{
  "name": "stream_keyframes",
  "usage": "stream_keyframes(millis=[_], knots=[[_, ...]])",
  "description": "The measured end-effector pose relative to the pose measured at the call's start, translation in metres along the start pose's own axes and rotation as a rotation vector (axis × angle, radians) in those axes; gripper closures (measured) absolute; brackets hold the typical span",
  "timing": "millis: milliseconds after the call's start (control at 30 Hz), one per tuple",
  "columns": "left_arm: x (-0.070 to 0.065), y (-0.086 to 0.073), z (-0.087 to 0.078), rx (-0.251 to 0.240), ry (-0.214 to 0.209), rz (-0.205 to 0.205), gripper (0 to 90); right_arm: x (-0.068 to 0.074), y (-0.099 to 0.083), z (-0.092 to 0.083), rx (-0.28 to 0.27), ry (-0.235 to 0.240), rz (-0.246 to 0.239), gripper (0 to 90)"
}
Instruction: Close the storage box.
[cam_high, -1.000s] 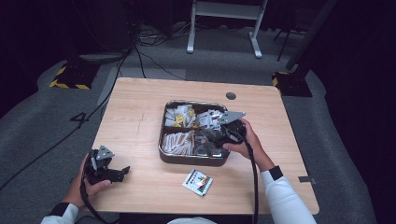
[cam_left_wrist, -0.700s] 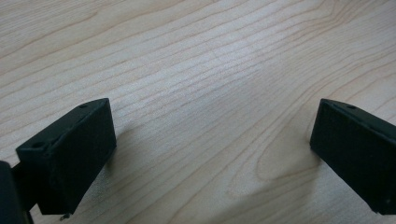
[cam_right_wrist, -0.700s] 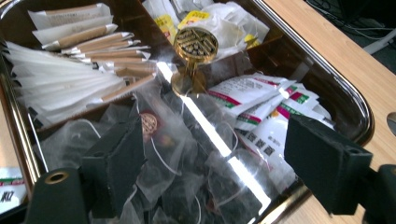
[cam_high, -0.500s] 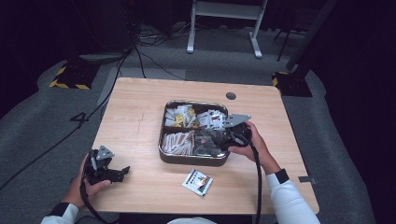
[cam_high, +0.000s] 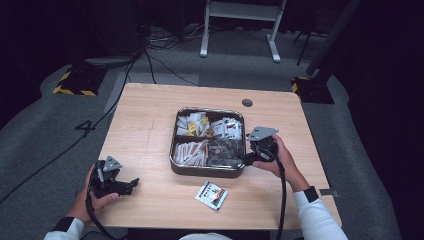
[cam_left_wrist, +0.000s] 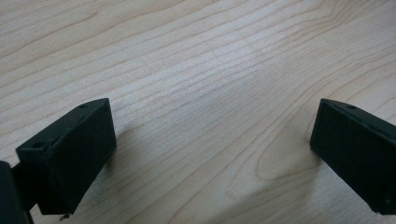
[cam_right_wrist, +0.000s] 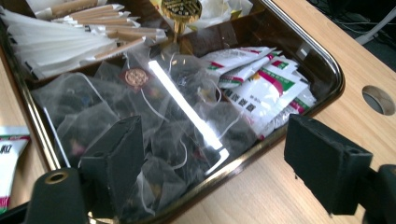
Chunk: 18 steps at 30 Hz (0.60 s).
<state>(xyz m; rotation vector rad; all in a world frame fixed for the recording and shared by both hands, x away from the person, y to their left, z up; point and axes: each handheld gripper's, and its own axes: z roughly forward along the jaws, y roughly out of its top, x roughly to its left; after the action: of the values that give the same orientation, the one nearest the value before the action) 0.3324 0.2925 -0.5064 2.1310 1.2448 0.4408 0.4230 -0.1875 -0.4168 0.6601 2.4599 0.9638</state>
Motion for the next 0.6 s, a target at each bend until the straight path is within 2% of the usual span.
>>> stream_keyframes(millis=[600], knots=[[0.000,0.000,0.000,0.000,0.000,0.000,0.5,-0.006,-0.029,-0.020,0.007,-0.001,0.025,20.6]])
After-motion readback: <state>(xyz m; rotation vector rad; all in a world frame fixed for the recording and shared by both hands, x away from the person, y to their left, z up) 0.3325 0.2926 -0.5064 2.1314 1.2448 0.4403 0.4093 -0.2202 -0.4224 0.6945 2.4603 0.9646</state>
